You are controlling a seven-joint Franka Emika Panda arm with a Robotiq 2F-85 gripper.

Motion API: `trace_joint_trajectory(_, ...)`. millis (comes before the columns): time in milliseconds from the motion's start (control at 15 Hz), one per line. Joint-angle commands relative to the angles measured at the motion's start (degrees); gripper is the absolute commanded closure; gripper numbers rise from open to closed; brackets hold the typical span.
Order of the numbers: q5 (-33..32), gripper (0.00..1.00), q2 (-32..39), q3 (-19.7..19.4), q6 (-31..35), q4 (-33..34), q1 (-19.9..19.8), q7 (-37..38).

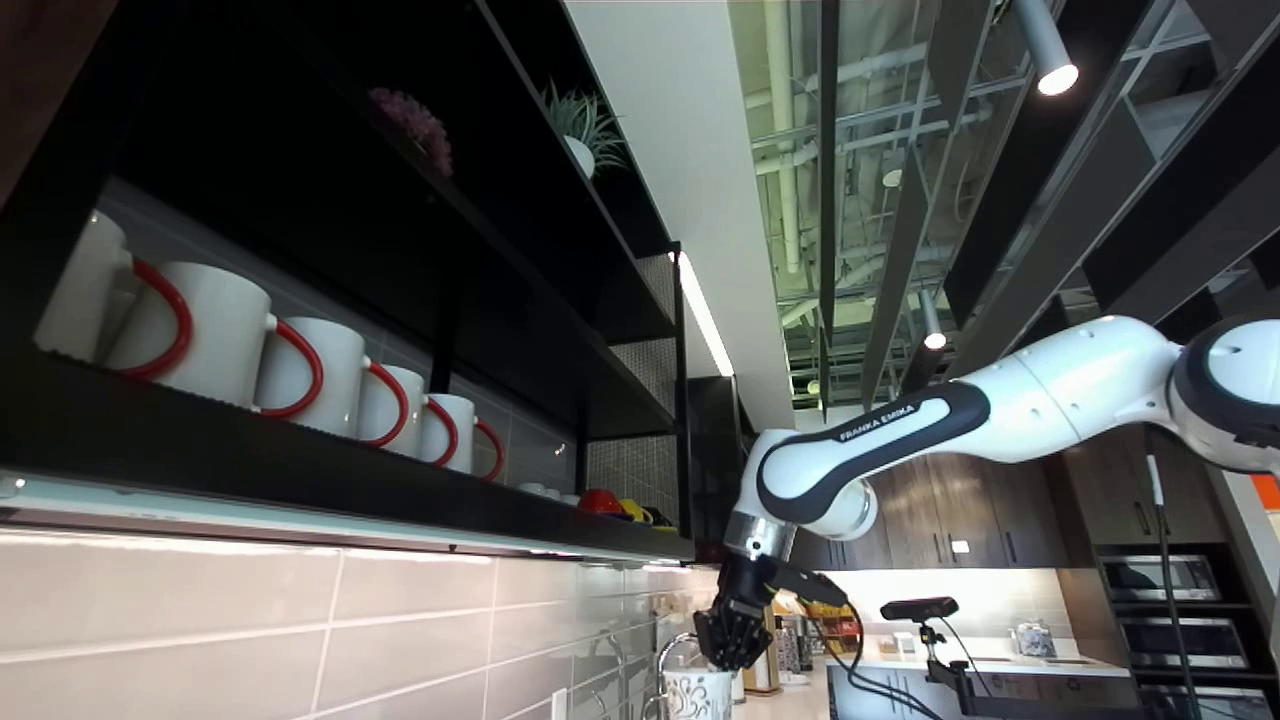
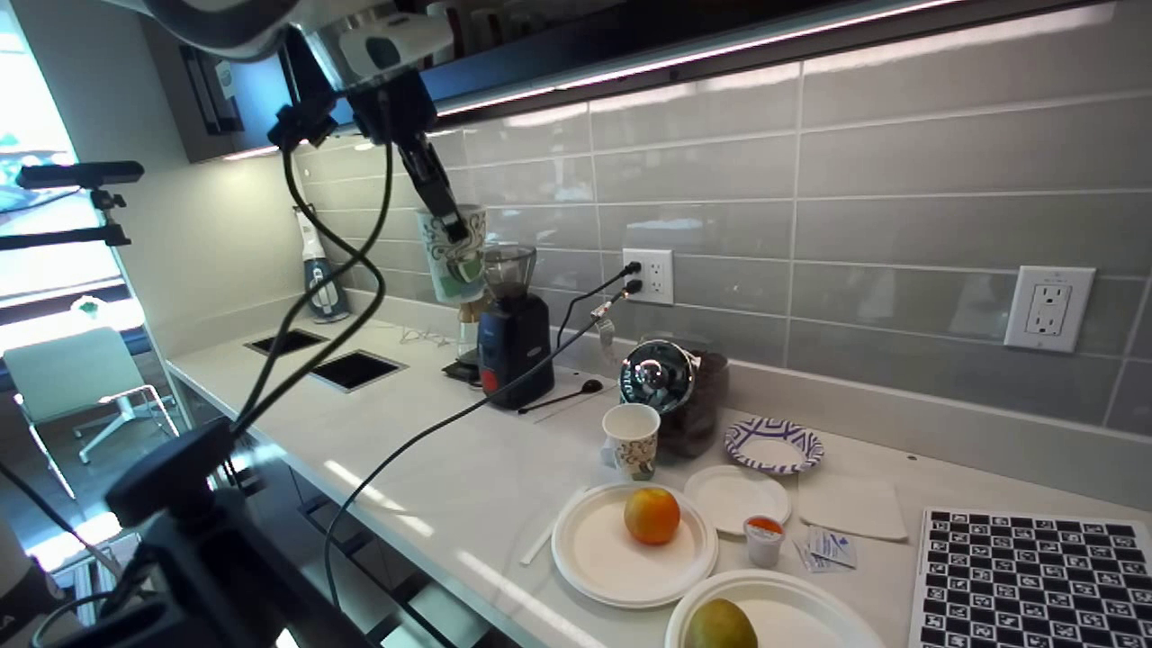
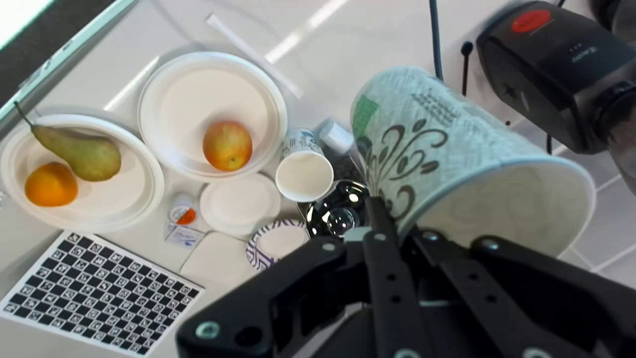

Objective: Put the cup on the the counter

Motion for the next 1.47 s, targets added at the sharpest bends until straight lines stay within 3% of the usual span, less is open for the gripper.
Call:
trace_joint_trajectory(0,1.43,0.99,4.19,0.27,9.56,-5.38,0.53,-3.11)
trace_joint_trajectory(133,2.1,0.99,6.77,0.13,17.86,-9.09,1.33,-5.28)
trace_joint_trajectory(267,3.5,0.99,9.81,-0.18,22.15,-11.23,2.34,-6.65)
trace_joint_trajectory(333,5.47,0.99,10.86,-0.33,21.07,-11.25,3.26,-7.07)
trace_joint_trajectory(400,1.99,0.96,9.14,0.69,19.4,-10.45,1.35,-4.65)
trace_joint_trajectory(733,3.6,0.99,11.22,0.67,20.23,-11.05,2.25,-5.34)
trace_joint_trajectory(800,3.22,0.99,13.7,0.6,23.39,-11.0,2.03,-5.47)
trace_joint_trajectory(1000,9.98,0.99,18.02,-1.31,27.62,-11.21,4.31,-12.35)
trace_joint_trajectory(1200,19.3,0.99,22.0,-1.8,27.61,-10.6,5.6,-23.57)
trace_joint_trajectory(1400,23.14,0.99,26.47,-1.01,30.12,-9.72,5.08,-28.14)
